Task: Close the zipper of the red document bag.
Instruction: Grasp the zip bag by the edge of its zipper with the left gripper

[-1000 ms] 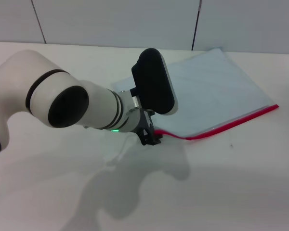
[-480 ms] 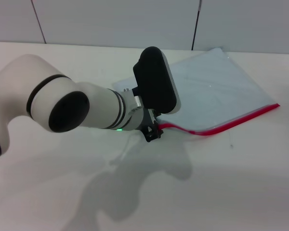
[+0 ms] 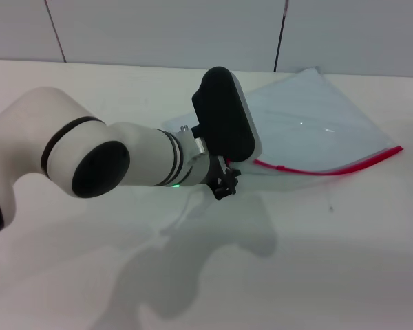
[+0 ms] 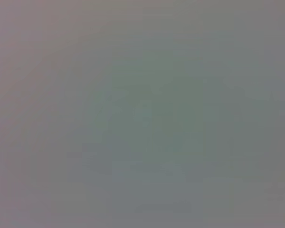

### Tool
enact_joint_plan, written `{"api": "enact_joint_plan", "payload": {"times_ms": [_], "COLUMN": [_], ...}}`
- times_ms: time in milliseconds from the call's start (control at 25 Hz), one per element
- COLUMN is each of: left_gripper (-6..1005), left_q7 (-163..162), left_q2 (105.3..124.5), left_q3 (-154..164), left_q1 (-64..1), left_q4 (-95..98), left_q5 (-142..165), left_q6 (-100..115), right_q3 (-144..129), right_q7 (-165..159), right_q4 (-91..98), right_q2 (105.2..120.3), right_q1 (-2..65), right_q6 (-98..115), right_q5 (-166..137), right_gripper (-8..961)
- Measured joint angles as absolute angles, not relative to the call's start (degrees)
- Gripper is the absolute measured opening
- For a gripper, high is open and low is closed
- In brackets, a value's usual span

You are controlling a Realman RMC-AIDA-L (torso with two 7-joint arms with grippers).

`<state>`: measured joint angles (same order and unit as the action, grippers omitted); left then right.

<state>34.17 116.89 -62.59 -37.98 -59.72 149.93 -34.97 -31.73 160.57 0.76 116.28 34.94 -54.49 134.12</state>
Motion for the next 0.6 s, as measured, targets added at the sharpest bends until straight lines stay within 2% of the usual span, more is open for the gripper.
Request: {"api": "enact_joint_plan", "payload": {"times_ms": [160, 600], "left_gripper": [167, 98], "left_q7": [32.2, 31.3], "left_q2": [116.78, 116.62], "left_q3": [-62.9, -64.9], "left_q1": [-36.7, -26.9], "left_q4": [-60.6, -72.0], "left_q5": [150.1, 154.9], "left_q6": [-32.6, -25.4], "right_q3": [-31.7, -32.5], "right_q7": [160.5, 156.8], "right_q4": [0.6, 1.4], "right_q2": [116.28, 116.11], "right_q1": [35.0, 35.6], "right_q6": [-54.5, -55.4], "right_q5": [134.1, 131.5], "right_gripper": [526, 527]}}
